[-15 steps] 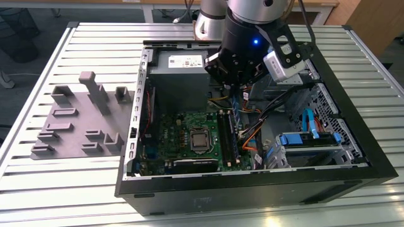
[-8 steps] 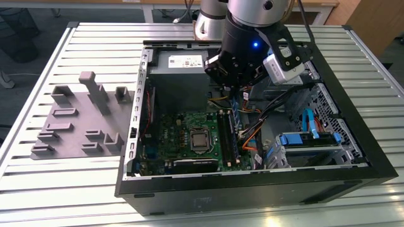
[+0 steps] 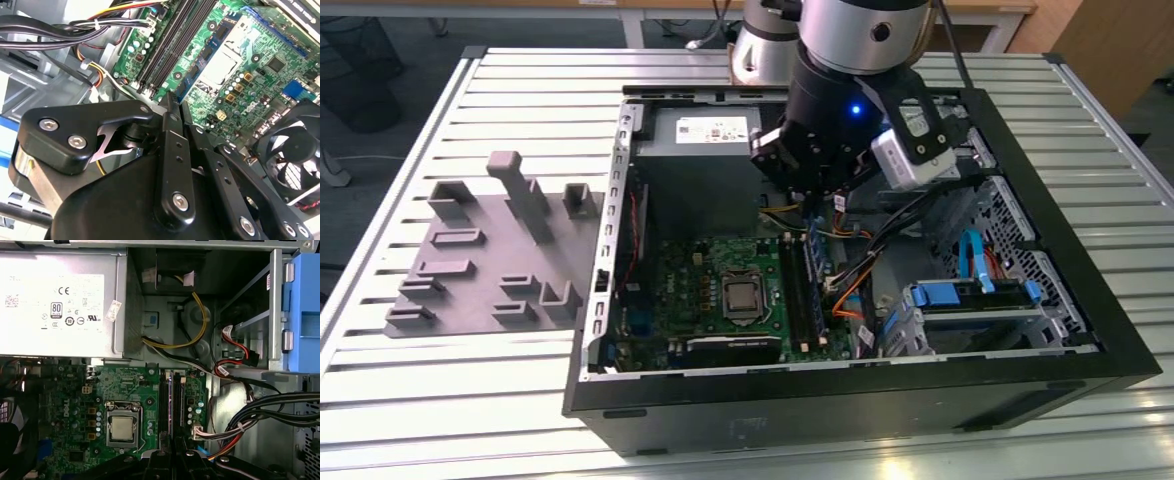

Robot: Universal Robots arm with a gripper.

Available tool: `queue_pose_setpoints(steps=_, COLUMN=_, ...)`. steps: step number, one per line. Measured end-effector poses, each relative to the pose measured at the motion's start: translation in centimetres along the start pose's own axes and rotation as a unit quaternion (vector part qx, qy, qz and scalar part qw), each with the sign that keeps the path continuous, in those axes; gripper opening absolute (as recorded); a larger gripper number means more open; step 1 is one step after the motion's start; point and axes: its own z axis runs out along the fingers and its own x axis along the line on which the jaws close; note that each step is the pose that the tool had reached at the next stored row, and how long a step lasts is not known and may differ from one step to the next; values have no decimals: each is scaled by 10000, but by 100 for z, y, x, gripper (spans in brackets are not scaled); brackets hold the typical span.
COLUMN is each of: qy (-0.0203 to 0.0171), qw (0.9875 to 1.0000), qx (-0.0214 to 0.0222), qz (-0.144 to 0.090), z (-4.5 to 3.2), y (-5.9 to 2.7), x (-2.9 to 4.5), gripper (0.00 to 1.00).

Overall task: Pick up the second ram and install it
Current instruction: 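Insert the second ram into the second slot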

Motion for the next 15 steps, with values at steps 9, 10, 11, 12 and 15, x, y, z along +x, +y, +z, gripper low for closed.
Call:
queue_pose_setpoints(steps=9, qy=15, qw=10000, qx=-1, qz=0, z=129, y=-3, x=10, gripper=14)
queue_pose_setpoints(steps=10, qy=18, qw=10000, qx=0, qz=0, z=144, y=-3, x=11, gripper=14)
queue_pose_setpoints(steps=11, qy=20, qw=10000, qx=0, qz=0, z=158, y=-3, x=11, gripper=14)
queue_pose_setpoints(steps=12, qy=22, qw=10000, qx=0, qz=0, z=171, y=-4, x=12, gripper=14)
queue_pose_setpoints(steps=15, qy=30, qw=10000, qx=1, qz=0, z=219, y=-5, x=12, gripper=14)
